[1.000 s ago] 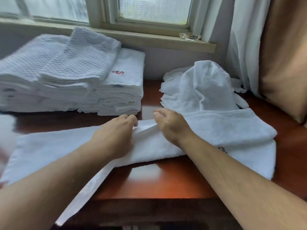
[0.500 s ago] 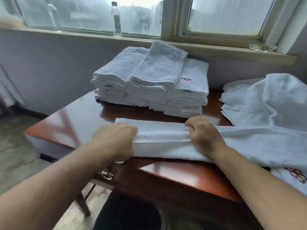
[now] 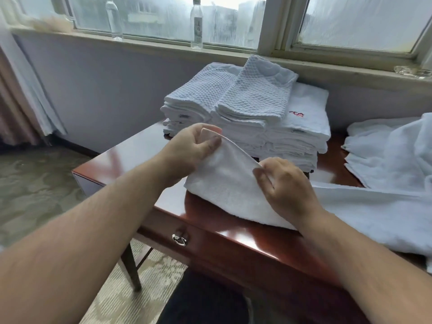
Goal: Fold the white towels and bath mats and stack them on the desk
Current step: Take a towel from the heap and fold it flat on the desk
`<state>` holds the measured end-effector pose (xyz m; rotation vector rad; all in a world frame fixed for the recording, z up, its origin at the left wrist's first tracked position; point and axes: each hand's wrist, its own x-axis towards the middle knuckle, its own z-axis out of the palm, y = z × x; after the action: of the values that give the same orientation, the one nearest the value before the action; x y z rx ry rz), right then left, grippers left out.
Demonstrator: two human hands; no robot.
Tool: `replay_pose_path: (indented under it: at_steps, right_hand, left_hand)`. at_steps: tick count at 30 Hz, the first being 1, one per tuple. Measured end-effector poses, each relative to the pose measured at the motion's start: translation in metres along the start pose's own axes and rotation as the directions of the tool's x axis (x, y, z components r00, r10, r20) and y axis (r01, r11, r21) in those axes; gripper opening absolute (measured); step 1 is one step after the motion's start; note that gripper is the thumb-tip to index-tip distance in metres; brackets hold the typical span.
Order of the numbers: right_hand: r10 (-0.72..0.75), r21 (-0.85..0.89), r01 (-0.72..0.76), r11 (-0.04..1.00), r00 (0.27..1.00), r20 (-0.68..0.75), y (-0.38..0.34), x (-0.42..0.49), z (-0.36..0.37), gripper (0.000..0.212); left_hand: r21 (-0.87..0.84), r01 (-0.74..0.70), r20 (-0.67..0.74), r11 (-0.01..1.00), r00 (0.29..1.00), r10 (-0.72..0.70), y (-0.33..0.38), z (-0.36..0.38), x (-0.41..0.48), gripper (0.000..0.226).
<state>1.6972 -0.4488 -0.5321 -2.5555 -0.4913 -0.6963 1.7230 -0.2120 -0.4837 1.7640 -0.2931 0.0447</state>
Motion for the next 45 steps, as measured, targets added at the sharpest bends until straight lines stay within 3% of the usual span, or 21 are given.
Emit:
replay_pose_path:
  at_steps: [4,7,9,12,14,17,20,22,25,28,30,34,36,41,45]
  right_hand:
    - [0.12,0.058,-0.115,0.992,0.99,-0.075,0.001,0.011,0.0,0.033]
    - [0.166,0.037,-0.165,0.986,0.986,-0.032,0.006,0.014,0.006,0.033]
    - [0.213,0.016,-0.213,0.977,0.977,0.018,0.009,0.015,0.011,0.034]
    - [0.215,-0.07,-0.209,0.975,0.972,0.093,0.011,0.021,0.017,0.036]
    - [0.196,-0.148,-0.176,0.973,0.972,0.132,0.009,0.026,0.019,0.033]
    - [0.194,-0.305,-0.124,0.944,0.959,0.209,0.007,0.031,0.02,0.027]
    - [0.148,-0.404,-0.072,0.912,0.976,0.161,0.008,0.029,0.021,0.04]
    - [0.061,-0.381,-0.027,0.924,0.995,0.076,0.006,0.025,0.022,0.041]
    - [-0.082,-0.307,0.095,0.947,0.995,0.056,0.0,0.02,0.024,0.013]
    - [0.04,-0.145,-0.012,0.989,0.98,0.194,-0.005,0.016,0.03,0.016]
    - [0.101,-0.085,-0.084,0.993,0.971,0.217,-0.002,0.014,0.034,0.017]
    - [0.142,-0.011,-0.143,0.99,0.968,0.209,0.002,0.011,0.034,0.012]
    - [0.15,0.01,-0.155,0.988,0.965,0.213,0.002,0.01,0.034,0.012]
    - [0.138,0.026,-0.148,0.989,0.962,0.234,-0.001,0.008,0.032,0.013]
    - [0.124,0.028,-0.135,0.99,0.961,0.247,0.0,0.006,0.028,0.013]
  left_hand:
    - [0.318,-0.143,0.196,0.937,0.977,0.083,-0.012,-0.016,-0.011,0.046]
    - [0.544,-0.11,0.161,0.832,0.987,0.025,-0.027,-0.024,-0.013,0.024]
    - [0.547,0.002,0.056,0.837,0.998,-0.04,-0.036,-0.025,-0.013,0.011]
    - [0.39,0.179,-0.044,0.903,0.983,-0.176,-0.046,-0.023,-0.014,0.015]
    - [0.397,0.232,-0.048,0.888,0.971,-0.232,-0.051,-0.025,-0.015,0.03]
    - [0.578,0.211,-0.027,0.788,0.97,-0.24,-0.051,-0.028,-0.018,0.069]
    - [0.756,0.167,-0.06,0.633,0.981,-0.186,-0.052,-0.027,-0.02,0.072]
    - [0.81,0.142,-0.039,0.568,0.981,-0.189,-0.055,-0.026,-0.02,0.072]
    - [0.745,0.181,-0.024,0.642,0.969,-0.246,-0.055,-0.024,-0.018,0.07]
    - [0.686,0.327,-0.16,0.65,0.939,-0.304,-0.049,-0.017,-0.008,0.062]
    - [0.738,0.369,-0.212,0.564,0.921,-0.326,-0.042,-0.008,-0.005,0.058]
    - [0.916,0.231,-0.089,0.328,0.914,-0.395,-0.023,0.009,-0.002,0.053]
    - [0.944,0.191,-0.062,0.269,0.904,-0.422,-0.016,0.012,-0.002,0.052]
    - [0.952,0.167,-0.036,0.256,0.893,-0.448,-0.017,0.012,-0.003,0.055]
    - [0.923,0.141,0.004,0.358,0.927,-0.376,-0.025,0.012,-0.008,0.041]
